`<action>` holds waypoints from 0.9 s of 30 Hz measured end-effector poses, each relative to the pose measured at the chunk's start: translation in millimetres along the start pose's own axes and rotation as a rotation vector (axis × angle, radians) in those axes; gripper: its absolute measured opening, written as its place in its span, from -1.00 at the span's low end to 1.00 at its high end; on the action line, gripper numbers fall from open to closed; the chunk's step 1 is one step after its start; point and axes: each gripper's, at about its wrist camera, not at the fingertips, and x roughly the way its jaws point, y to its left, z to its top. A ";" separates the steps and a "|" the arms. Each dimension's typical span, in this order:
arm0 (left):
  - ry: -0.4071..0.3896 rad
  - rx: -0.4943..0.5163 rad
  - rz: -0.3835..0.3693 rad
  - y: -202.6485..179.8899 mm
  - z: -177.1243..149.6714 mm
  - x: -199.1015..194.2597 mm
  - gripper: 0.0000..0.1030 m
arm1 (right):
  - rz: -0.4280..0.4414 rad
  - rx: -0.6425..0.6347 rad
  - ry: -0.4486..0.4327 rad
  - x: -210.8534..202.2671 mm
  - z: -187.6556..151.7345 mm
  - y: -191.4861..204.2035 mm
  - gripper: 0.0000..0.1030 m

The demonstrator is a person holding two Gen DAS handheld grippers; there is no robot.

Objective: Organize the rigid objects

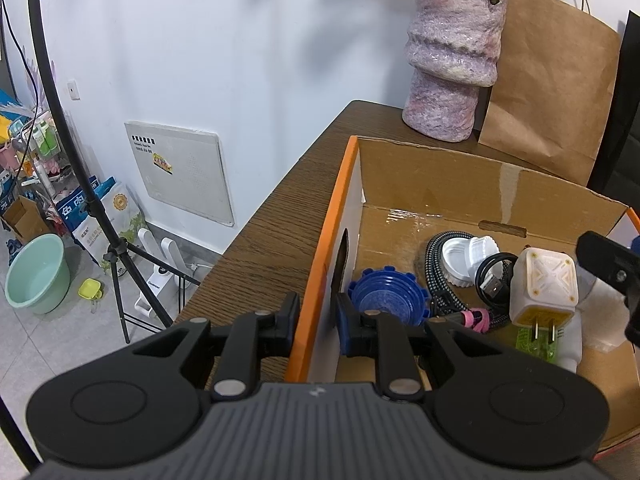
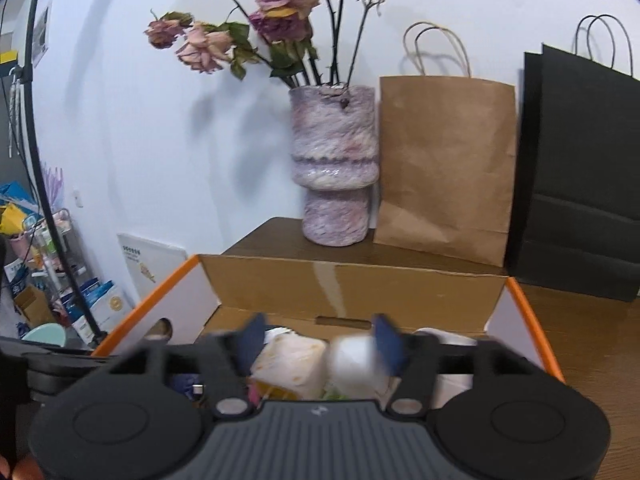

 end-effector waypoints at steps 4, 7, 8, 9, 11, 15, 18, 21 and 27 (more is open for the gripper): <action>0.000 0.000 0.000 0.1 0.0 0.0 -0.61 | -0.023 0.005 -0.009 -1.4 -0.2 -6.2 0.77; 0.001 -0.001 0.000 0.3 0.1 0.0 -0.61 | -0.039 0.000 -0.019 -1.7 -0.3 -8.1 0.89; 0.002 -0.002 0.001 0.9 0.1 -0.2 -0.60 | -0.046 0.000 -0.017 -1.3 -0.4 -9.0 0.93; 0.003 -0.005 0.004 1.4 0.3 -0.4 -0.58 | -0.052 0.002 -0.017 -1.1 -0.6 -10.2 0.99; 0.005 -0.008 0.010 2.0 1.0 -1.5 -0.58 | -0.059 0.007 -0.017 -1.4 -0.7 -13.3 1.00; -0.016 -0.015 0.048 1.2 5.2 -10.6 -0.24 | -0.069 0.021 -0.013 -8.7 0.8 -22.6 1.00; -0.050 0.025 0.078 -5.9 7.4 -23.4 0.07 | -0.078 0.030 -0.034 -23.9 4.2 -32.5 1.00; -0.078 0.059 0.082 -15.6 8.8 -38.6 0.66 | -0.086 0.046 -0.061 -45.4 7.7 -45.5 1.00; -0.199 0.043 0.041 -25.3 5.8 -96.3 1.00 | -0.094 0.062 -0.108 -97.8 6.4 -64.8 1.00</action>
